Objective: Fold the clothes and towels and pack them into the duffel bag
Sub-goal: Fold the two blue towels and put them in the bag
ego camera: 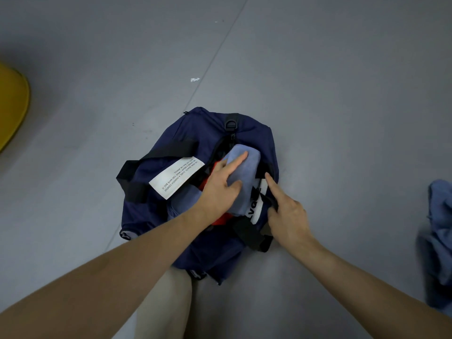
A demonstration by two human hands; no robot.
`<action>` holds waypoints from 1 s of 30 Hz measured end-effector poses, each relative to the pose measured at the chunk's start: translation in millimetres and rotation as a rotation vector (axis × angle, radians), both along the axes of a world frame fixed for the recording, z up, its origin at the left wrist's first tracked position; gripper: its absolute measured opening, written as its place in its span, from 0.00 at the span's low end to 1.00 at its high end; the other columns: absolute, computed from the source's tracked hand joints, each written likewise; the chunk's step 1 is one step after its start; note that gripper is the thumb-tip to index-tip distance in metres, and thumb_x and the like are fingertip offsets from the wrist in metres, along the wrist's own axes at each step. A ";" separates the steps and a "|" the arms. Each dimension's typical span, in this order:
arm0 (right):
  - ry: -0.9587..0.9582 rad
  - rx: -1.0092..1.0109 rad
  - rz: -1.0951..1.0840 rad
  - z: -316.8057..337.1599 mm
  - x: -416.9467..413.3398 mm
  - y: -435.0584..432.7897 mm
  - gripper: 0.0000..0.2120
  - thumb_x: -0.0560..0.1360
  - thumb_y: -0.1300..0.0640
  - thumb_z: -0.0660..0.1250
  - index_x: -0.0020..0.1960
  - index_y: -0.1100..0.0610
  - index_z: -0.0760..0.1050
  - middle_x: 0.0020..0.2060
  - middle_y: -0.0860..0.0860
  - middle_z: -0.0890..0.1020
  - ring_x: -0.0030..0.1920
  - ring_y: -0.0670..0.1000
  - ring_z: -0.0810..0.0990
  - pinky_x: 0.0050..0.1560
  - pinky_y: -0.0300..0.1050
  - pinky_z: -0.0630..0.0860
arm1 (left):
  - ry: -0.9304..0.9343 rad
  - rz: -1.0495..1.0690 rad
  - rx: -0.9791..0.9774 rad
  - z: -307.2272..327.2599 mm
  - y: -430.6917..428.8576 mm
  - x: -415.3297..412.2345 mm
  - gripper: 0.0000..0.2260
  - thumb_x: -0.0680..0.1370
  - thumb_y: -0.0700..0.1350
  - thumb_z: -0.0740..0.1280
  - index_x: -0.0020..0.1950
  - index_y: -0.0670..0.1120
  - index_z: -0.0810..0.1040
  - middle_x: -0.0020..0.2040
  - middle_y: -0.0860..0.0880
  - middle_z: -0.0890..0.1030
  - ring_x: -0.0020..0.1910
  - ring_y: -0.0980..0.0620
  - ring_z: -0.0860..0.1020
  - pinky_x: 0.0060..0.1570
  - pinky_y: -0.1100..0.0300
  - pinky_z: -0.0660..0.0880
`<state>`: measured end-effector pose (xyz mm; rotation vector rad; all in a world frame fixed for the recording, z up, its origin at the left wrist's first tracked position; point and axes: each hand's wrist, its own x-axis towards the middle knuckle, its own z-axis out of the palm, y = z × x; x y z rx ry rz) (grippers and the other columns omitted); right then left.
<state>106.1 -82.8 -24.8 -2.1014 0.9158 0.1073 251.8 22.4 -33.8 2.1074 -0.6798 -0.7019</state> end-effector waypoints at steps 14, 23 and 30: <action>-0.080 0.062 -0.028 14.3 1.3 -6.9 0.38 0.79 0.67 0.60 0.80 0.39 0.51 0.36 0.50 0.75 0.35 0.47 0.73 0.41 0.41 0.69 | -0.144 0.047 0.045 -11.4 -17.2 10.8 0.30 0.82 0.42 0.61 0.81 0.61 0.54 0.73 0.50 0.66 0.67 0.52 0.70 0.60 0.66 0.66; -0.066 0.013 0.020 12.2 -11.7 -8.2 0.39 0.79 0.66 0.61 0.80 0.39 0.48 0.34 0.40 0.69 0.35 0.42 0.71 0.43 0.39 0.67 | -0.345 -0.140 0.222 -28.3 14.0 -16.3 0.29 0.82 0.53 0.63 0.80 0.60 0.54 0.69 0.44 0.72 0.61 0.44 0.76 0.56 0.51 0.76; -0.125 0.039 0.002 13.1 -20.7 -15.5 0.41 0.78 0.68 0.60 0.79 0.35 0.50 0.33 0.46 0.72 0.33 0.48 0.72 0.44 0.47 0.75 | -0.705 -0.403 0.461 -40.6 27.2 4.1 0.27 0.82 0.55 0.59 0.81 0.52 0.58 0.64 0.36 0.75 0.50 0.36 0.79 0.47 0.46 0.78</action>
